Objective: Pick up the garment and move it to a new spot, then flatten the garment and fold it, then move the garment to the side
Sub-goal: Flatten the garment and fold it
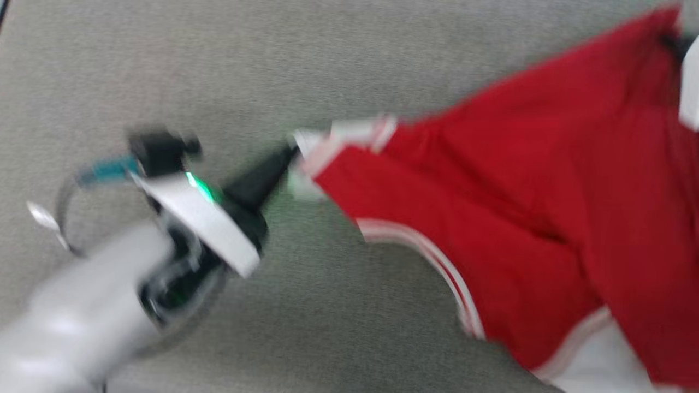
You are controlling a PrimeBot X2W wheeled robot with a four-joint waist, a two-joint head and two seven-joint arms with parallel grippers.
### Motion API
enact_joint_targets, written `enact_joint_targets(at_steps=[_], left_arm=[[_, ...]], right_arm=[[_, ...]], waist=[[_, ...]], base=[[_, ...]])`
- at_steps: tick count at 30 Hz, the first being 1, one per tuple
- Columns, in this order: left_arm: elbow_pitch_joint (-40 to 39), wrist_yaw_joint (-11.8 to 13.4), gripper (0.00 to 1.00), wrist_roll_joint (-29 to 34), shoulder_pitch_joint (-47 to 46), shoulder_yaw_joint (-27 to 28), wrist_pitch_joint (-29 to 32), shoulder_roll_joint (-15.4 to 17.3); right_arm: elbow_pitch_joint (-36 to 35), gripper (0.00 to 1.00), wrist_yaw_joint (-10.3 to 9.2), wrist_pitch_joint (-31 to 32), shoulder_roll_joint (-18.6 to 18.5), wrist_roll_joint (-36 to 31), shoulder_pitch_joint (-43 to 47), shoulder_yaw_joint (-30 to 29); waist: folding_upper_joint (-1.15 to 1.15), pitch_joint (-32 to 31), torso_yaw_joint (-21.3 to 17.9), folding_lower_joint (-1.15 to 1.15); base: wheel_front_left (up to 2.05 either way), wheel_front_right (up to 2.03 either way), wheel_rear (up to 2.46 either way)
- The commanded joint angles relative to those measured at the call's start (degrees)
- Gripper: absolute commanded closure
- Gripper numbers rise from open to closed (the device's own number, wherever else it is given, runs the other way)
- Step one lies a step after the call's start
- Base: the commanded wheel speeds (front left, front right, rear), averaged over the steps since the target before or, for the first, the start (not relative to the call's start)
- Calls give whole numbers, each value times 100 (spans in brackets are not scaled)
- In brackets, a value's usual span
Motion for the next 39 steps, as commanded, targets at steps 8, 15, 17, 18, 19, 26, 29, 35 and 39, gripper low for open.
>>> enact_joint_targets(at_steps=[8, 15, 17, 18, 19, 26, 29, 35, 39], left_arm=[[1320, 11, 100, -815, -2334, 800, 285, 99], [2895, 14, 100, -838, -4313, 1594, 86, -67], [3109, 16, 100, -797, -4737, 1750, 28, -103], [3160, 17, 100, -781, -4891, 1808, -2, -117], [3170, 17, 100, -767, -5008, 1850, -17, -130], [2453, 15, 100, -1031, -4336, 1808, -61, -258], [2090, 14, 100, -1144, -3837, 1711, -65, -224], [1081, 13, 100, -1170, -1857, 1520, -76, -172], [350, 13, 100, -991, -60, 1878, -77, -238]], right_arm=[[1021, 100, -14, -1138, 722, -708, -2008, -645], [1910, 100, -23, -2451, 1173, -1566, -3570, -1306], [2140, 100, -25, -2805, 1242, -1750, -3871, -1498], [2235, 100, -27, -2967, 1281, -1818, -3985, -1575], [2342, 100, -28, -3119, 1328, -1893, -4053, -1657], [2840, 100, -24, -3703, 1362, -1852, -3591, -1569], [2874, 100, -22, -3732, 1340, -1692, -3259, -1409], [2506, 100, -21, -3563, 1039, -939, -1709, -694], [1626, 100, -20, -3273, 636, -221, -140, -456]], waist=[[0, 458, -663, 0], [0, 715, -1020, 0], [0, 737, -1087, 0], [0, 737, -1105, 0], [0, 728, -1124, 0], [0, 603, -1090, 0], [0, 541, -1058, 0], [0, 301, -1007, 0], [0, 21, -981, 0]], base=[[0, 0, 0], [0, 0, 0], [0, 0, 0], [0, 0, 0], [0, 0, 0], [0, 0, 0], [0, 0, 0], [0, 0, 0], [0, 0, 0]])
